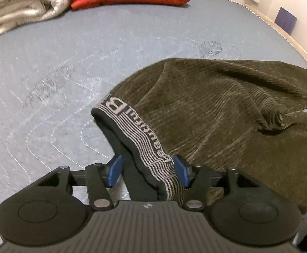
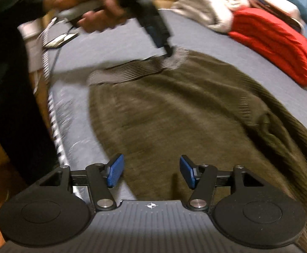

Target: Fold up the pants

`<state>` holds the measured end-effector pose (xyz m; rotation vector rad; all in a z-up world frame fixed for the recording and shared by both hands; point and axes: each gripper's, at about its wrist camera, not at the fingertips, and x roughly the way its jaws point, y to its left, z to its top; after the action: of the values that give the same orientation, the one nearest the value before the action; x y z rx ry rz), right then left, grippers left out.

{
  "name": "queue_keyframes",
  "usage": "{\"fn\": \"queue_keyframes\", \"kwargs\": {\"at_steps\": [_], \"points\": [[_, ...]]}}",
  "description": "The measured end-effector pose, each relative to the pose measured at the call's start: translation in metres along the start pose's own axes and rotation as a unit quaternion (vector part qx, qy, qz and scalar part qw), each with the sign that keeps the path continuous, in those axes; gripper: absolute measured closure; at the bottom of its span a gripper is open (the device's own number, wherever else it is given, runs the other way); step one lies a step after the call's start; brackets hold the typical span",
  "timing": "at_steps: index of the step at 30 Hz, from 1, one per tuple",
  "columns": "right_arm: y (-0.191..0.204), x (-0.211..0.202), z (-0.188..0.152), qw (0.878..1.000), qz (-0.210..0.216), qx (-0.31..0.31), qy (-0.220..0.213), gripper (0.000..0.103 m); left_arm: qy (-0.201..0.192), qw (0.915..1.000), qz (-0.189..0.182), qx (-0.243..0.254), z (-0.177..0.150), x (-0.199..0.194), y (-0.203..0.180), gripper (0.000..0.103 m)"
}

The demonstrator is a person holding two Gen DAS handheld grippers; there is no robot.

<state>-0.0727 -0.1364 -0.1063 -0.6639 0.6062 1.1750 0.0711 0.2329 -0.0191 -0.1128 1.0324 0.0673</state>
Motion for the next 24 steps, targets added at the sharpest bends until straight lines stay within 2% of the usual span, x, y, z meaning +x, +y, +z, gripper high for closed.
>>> {"fn": "queue_keyframes", "kwargs": {"at_steps": [1,6,11,13,21,22,24], "points": [[0.003,0.002,0.0,1.0,0.006,-0.005,0.002,0.039,0.003,1.0,-0.003,-0.007,0.0,0.002,0.002,0.037],[0.017,0.014,-0.004,0.999,0.015,-0.029,0.018,0.039,0.02,0.9994,-0.001,-0.027,-0.001,0.011,0.008,0.034],[0.022,0.012,-0.002,0.999,0.007,-0.049,0.012,0.043,0.022,0.9996,0.009,-0.016,-0.002,0.016,0.004,0.032],[0.023,0.013,-0.001,0.998,0.008,-0.056,0.012,0.064,0.022,0.9996,0.01,-0.015,-0.002,0.016,0.004,0.031],[0.027,0.011,-0.002,0.997,0.015,-0.072,-0.006,0.094,0.021,0.9996,0.014,-0.01,-0.002,0.015,0.004,0.03],[0.028,0.008,-0.001,0.997,0.025,-0.073,-0.017,0.1,0.021,0.9996,0.015,-0.009,-0.002,0.016,0.004,0.03],[0.03,-0.001,0.003,0.995,0.058,-0.075,-0.04,0.103,0.02,0.9996,0.015,-0.009,-0.001,0.016,0.004,0.03]]}}
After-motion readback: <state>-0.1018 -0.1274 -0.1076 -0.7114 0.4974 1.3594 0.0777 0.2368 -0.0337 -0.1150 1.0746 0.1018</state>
